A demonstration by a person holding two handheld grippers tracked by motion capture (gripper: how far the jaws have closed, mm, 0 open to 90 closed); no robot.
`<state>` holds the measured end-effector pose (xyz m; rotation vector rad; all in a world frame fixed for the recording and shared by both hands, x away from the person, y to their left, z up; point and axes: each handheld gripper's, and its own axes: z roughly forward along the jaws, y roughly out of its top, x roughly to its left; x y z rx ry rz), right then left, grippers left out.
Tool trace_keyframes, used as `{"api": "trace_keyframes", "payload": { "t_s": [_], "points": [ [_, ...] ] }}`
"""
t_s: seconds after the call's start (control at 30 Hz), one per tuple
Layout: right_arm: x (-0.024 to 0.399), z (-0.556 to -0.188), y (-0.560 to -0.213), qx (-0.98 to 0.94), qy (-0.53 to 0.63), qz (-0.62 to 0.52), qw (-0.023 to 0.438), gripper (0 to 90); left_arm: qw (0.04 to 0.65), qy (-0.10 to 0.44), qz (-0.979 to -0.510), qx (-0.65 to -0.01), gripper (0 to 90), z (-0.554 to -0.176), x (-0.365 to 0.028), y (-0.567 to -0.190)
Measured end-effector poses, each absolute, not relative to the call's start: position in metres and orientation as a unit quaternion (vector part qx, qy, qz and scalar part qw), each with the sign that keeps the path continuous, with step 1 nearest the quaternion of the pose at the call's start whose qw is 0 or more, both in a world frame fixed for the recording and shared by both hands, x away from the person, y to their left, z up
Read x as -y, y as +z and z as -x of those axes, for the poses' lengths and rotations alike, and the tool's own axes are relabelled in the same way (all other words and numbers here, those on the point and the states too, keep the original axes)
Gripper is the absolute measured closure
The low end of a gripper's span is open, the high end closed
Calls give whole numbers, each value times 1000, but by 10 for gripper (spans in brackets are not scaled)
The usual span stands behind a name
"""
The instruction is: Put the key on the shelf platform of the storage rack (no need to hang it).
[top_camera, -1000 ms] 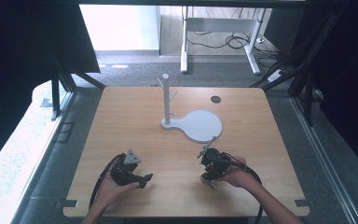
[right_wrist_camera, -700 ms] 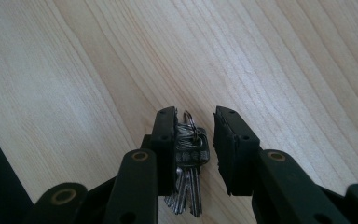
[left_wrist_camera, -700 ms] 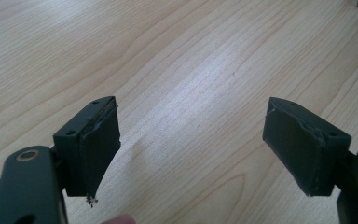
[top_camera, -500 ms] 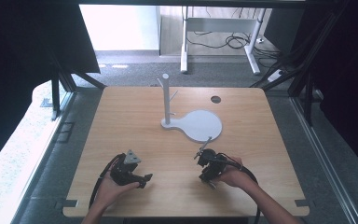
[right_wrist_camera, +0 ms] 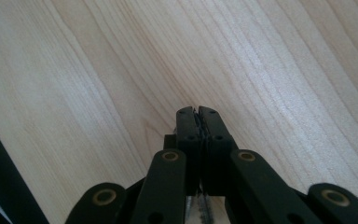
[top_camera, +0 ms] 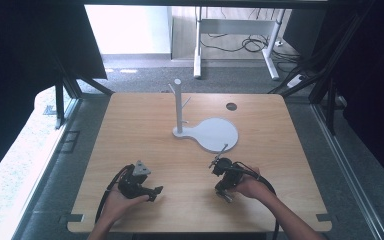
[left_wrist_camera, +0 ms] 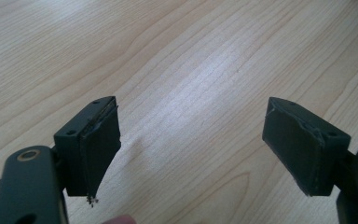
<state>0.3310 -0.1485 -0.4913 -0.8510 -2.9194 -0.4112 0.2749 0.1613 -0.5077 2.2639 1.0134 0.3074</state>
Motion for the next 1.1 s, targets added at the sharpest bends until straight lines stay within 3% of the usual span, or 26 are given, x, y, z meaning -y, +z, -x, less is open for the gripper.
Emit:
{"api": "trace_keyframes", "payload": {
  "t_s": [0.47,1.1],
  "points": [
    [154,-329,-481,953,-139,269,22,892,315,118,-858,-387,195,-276,-163,-508],
    [168,-326,-441,948,-163,273,-6,893,317,119,-858,-387,196,-276,-165,-507]
  ]
}}
